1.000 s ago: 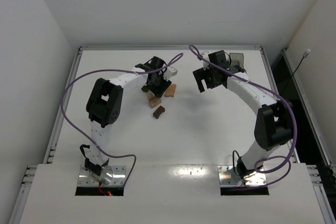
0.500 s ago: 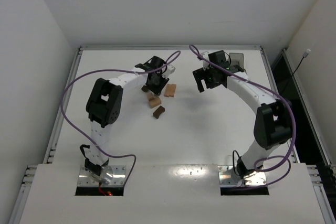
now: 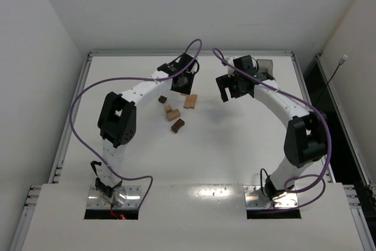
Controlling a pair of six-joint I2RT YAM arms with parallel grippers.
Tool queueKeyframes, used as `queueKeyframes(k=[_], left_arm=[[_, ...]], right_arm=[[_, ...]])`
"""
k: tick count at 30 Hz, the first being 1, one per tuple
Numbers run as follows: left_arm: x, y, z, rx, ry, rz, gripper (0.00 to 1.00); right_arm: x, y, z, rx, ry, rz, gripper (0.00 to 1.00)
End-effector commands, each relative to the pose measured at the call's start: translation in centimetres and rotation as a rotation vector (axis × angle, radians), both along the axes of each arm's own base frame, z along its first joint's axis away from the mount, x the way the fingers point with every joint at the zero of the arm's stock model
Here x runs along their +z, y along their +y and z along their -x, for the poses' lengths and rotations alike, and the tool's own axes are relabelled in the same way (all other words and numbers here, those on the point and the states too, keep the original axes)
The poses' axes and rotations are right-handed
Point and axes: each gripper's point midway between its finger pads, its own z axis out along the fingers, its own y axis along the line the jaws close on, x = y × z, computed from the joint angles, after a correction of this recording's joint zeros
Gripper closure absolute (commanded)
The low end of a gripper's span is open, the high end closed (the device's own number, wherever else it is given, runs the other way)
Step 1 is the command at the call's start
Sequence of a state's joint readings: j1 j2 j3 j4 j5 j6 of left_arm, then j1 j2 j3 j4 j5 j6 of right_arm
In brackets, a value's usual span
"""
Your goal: Build the wood block tower
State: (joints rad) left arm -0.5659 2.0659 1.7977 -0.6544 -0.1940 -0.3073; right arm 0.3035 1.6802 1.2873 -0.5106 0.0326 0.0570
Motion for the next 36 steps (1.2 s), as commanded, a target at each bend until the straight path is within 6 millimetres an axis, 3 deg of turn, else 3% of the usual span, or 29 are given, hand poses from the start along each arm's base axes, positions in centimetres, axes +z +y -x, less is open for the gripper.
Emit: queueKeyframes(k=[1, 5, 12, 36], left_arm=[[1.0, -0.6, 0.8, 0.091, 0.010, 0.051, 1.00], [-1.0, -1.2, 0.9, 0.074, 0.055, 0.050, 1.00], [-1.0, -2.2, -0.4, 0.040, 0.050, 0.081, 1.00], [-4.4, -3.9, -1.1, -0.016, 0.109, 0.084, 1.00]], right_arm=[[2.6, 0.2, -1.3, -0.023, -0.068, -0.029, 0.18], [2.6, 0.1, -1.4, -0.028, -0.070, -0.022, 0.18], [1.9, -0.1, -1.2, -0.034, -0.055, -0.010, 0.18], [0.7, -0.9, -1.2, -0.060, -0.026, -0.006, 0.18]])
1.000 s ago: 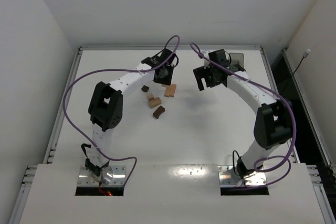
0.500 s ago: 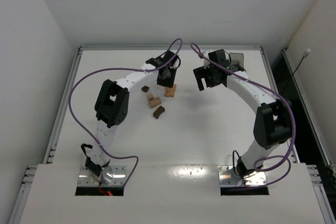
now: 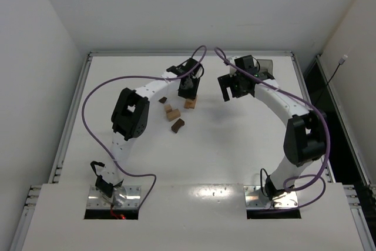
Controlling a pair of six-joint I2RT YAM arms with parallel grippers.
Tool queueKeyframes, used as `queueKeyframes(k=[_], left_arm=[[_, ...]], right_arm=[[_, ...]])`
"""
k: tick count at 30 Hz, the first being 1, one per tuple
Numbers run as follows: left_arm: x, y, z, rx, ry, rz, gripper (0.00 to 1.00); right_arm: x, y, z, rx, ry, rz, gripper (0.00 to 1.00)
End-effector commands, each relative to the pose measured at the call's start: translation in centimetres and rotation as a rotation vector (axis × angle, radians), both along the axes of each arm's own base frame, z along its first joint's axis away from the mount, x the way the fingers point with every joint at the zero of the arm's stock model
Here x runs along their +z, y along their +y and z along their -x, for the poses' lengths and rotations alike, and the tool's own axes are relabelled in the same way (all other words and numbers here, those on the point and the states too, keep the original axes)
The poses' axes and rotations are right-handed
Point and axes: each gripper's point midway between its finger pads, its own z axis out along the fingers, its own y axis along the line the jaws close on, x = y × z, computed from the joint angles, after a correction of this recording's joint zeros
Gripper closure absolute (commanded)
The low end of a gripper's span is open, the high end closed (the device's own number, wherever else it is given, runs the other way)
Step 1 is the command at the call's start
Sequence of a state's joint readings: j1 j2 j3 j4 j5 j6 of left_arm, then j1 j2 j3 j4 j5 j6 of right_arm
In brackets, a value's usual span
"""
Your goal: Build the wood block tower
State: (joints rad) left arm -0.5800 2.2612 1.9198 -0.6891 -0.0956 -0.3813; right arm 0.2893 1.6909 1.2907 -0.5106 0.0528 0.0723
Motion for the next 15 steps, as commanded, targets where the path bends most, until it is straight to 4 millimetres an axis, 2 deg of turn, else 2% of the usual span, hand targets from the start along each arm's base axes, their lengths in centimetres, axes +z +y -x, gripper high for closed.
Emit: queueKeyframes(k=[1, 7, 12, 15], left_arm=[[1.1, -0.6, -1.0, -0.004, -0.031, 0.029, 1.00], [1.4, -0.9, -1.6, -0.005, -0.048, 0.040, 1.00], [0.4, -0.9, -1.5, -0.004, -0.033, 0.030, 1.00], [0.9, -1.1, -1.9, -0.005, -0.049, 0.041, 1.00]], right_arm=[[1.0, 0.1, -0.9, -0.015, -0.029, -0.020, 0.18], [0.6, 0.0, -0.6, -0.015, -0.020, -0.018, 0.18], [0.2, -0.2, -0.7, -0.019, -0.009, -0.022, 0.18], [0.2, -0.2, -0.7, -0.019, -0.009, -0.022, 0.18]])
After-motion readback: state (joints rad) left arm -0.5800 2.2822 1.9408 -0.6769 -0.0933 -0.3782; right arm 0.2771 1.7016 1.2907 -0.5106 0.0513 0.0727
